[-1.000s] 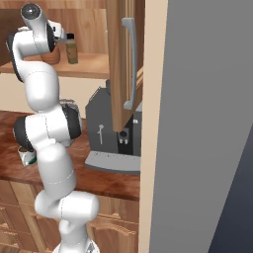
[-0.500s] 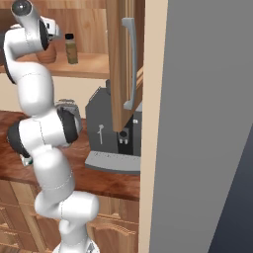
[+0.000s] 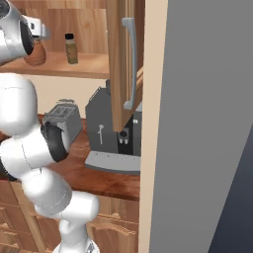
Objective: Pick the cinnamon and honey bottle from the cabinet and place them next to the mug.
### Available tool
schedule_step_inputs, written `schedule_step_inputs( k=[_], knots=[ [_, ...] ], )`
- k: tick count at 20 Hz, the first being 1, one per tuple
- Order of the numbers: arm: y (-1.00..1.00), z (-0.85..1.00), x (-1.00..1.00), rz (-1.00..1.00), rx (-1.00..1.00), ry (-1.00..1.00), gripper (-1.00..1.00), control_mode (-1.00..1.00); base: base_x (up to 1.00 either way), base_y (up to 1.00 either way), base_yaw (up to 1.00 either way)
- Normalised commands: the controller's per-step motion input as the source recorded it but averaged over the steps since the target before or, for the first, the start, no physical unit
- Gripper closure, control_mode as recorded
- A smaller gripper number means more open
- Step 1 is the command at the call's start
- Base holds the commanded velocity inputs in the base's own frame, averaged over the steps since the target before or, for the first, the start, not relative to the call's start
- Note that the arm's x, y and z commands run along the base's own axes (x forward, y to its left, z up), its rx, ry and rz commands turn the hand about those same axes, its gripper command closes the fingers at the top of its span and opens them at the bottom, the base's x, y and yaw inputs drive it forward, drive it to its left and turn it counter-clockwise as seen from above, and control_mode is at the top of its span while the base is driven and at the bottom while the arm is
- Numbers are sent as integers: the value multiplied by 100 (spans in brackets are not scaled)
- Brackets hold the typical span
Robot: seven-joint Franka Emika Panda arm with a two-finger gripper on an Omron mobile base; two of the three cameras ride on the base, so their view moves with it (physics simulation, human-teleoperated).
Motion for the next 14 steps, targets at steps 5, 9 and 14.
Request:
schedule_step_inputs(
  k=[5,9,14],
  knots=[
    [-14,0,-99,0,6,-1,100,-100,0,0,0],
    [-23,0,-99,0,10,0,100,-100,0,0,0],
    [-30,-2,-92,0,11,0,100,-100,0,0,0]
  ],
)
